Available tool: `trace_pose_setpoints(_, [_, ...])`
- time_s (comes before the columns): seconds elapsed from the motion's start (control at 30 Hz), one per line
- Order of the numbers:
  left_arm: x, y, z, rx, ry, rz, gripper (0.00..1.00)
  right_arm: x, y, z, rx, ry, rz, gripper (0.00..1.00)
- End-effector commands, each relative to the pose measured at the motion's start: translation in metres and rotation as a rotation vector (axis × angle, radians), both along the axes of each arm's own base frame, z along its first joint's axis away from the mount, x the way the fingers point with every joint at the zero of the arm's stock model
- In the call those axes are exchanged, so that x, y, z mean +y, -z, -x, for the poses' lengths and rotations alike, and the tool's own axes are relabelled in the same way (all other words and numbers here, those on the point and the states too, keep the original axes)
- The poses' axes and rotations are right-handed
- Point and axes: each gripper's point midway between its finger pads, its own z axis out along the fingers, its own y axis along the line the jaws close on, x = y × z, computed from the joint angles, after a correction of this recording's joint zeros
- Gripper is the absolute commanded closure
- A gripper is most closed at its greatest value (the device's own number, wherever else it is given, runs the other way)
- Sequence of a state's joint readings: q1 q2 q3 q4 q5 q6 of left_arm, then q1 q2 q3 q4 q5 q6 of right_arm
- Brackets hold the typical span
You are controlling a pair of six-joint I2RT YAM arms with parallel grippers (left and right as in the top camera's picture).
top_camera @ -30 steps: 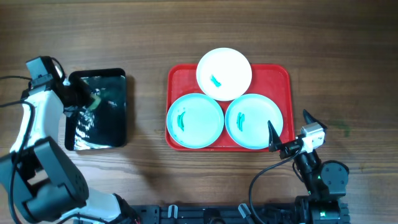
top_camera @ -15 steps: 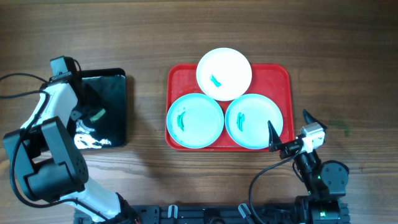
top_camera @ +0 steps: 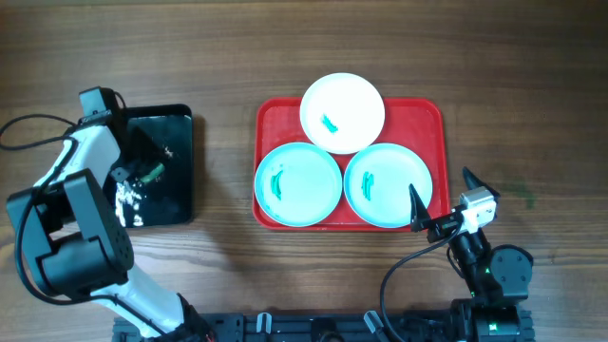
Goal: Clean dirty plates on tray and stack at the side
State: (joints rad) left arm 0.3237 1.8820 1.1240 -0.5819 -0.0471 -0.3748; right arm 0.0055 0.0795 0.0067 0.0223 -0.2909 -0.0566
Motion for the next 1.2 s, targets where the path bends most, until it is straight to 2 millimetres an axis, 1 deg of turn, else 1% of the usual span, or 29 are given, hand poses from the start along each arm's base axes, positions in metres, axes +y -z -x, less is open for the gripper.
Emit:
trace_pose_setpoints(0.0, [-0.001, 0.008, -0.002, 0.003, 0.002, 0.013, 0.94, -0.002, 0.001, -0.001, 0.003, 0.008, -0.004, 0.00])
trace_pose_setpoints(0.03, [-0.001, 0.008, -0.003, 0.001, 0.002, 0.013, 0.93, -0.002, 0.001, -0.001, 0.003, 0.008, -0.004, 0.00])
trace_pose_setpoints(0.07, [-0.001, 0.007, -0.003, 0.001, 0.002, 0.012, 0.89, -0.002, 0.001, -0.001, 0.003, 0.008, -0.004, 0.00])
trace_pose_setpoints(0.1, [-0.001, 0.007, -0.003, 0.000, 0.002, 0.012, 0.57, -0.002, 0.001, -0.001, 0.003, 0.008, -0.004, 0.00])
trace_pose_setpoints(0.13, [0.000, 0.007, -0.004, -0.007, 0.002, 0.010, 0.38, -0.002, 0.001, -0.001, 0.003, 0.008, -0.004, 0.00])
trace_pose_setpoints(0.17, [0.001, 0.006, -0.007, -0.020, 0.002, 0.006, 0.22, -0.002, 0.001, -0.001, 0.003, 0.008, -0.004, 0.00])
trace_pose_setpoints(0.2, [0.002, 0.006, -0.010, -0.029, 0.002, 0.003, 0.16, -0.002, 0.001, -0.001, 0.003, 0.008, -0.004, 0.00])
trace_pose_setpoints(0.23, [0.002, 0.005, -0.010, -0.030, 0.002, 0.003, 0.22, -0.002, 0.001, -0.001, 0.003, 0.008, -0.004, 0.00])
trace_pose_setpoints(0.27, [0.001, 0.006, -0.009, -0.027, 0.002, 0.004, 0.55, -0.002, 0.001, -0.001, 0.003, 0.008, -0.004, 0.00])
trace_pose_setpoints(0.3, [0.001, 0.006, -0.009, -0.027, 0.002, 0.004, 0.73, -0.002, 0.001, -0.001, 0.003, 0.008, -0.004, 0.00])
trace_pose_setpoints(0.37, [0.002, 0.003, -0.010, -0.032, 0.002, -0.001, 0.96, -0.002, 0.001, -0.001, 0.003, 0.008, -0.004, 0.00])
trace_pose_setpoints(0.4, [0.004, -0.001, -0.011, -0.042, 0.000, -0.014, 0.96, -0.002, 0.001, -0.001, 0.003, 0.008, -0.004, 0.00])
trace_pose_setpoints(0.47, [0.006, -0.021, -0.015, -0.089, -0.001, -0.033, 0.96, -0.002, 0.001, -0.001, 0.003, 0.008, -0.004, 0.00])
trace_pose_setpoints(0.53, [0.005, -0.047, -0.018, -0.147, 0.002, -0.047, 0.96, -0.001, 0.001, -0.001, 0.003, 0.008, -0.004, 0.00])
trace_pose_setpoints(0.6, [-0.002, -0.082, -0.017, -0.218, 0.017, -0.047, 0.96, -0.002, 0.001, -0.001, 0.003, 0.008, -0.004, 0.00])
trace_pose_setpoints(0.67, [-0.012, -0.107, -0.018, -0.285, 0.038, -0.018, 0.96, -0.002, 0.001, -0.001, 0.003, 0.008, -0.004, 0.00])
trace_pose_setpoints(0.7, [-0.017, -0.112, -0.019, -0.305, 0.049, 0.003, 0.96, -0.001, 0.001, -0.001, 0.003, 0.008, -0.004, 0.00])
trace_pose_setpoints(0.73, [-0.020, -0.112, -0.019, -0.304, 0.054, 0.016, 0.96, -0.002, 0.001, -0.001, 0.003, 0.008, -0.004, 0.00])
trace_pose_setpoints(0.8, [-0.021, -0.087, -0.016, -0.257, 0.053, 0.025, 0.96, -0.001, 0.001, -0.001, 0.003, 0.008, -0.004, 0.00])
trace_pose_setpoints(0.83, [-0.022, -0.066, -0.013, -0.221, 0.051, 0.037, 0.96, -0.001, 0.001, -0.001, 0.003, 0.008, -0.004, 0.00])
trace_pose_setpoints(0.9, [-0.023, -0.045, -0.008, -0.167, 0.048, 0.056, 0.96, -0.002, 0.001, -0.001, 0.003, 0.008, -0.004, 0.01])
trace_pose_setpoints(0.93, [-0.023, -0.042, -0.007, -0.156, 0.046, 0.059, 0.96, -0.001, 0.001, -0.001, 0.003, 0.008, -0.004, 0.00])
trace_pose_setpoints(1.0, [-0.021, -0.056, -0.009, -0.183, 0.045, 0.046, 0.96, -0.002, 0.001, -0.001, 0.003, 0.008, -0.004, 0.00])
trace_pose_setpoints(1.03, [-0.021, -0.075, -0.010, -0.215, 0.047, 0.036, 0.96, -0.002, 0.001, -0.001, 0.003, 0.008, -0.004, 0.00])
trace_pose_setpoints(1.07, [-0.023, -0.088, -0.010, -0.238, 0.053, 0.030, 0.96, -0.002, 0.001, -0.001, 0.003, 0.008, -0.004, 0.00])
trace_pose_setpoints(1.1, [-0.025, -0.106, -0.010, -0.277, 0.061, 0.020, 0.96, -0.002, 0.001, -0.001, 0.003, 0.008, -0.004, 0.00])
trace_pose_setpoints(1.17, [-0.035, -0.137, -0.007, -0.351, 0.085, 0.022, 0.96, -0.002, 0.001, -0.001, 0.003, 0.008, -0.004, 0.00])
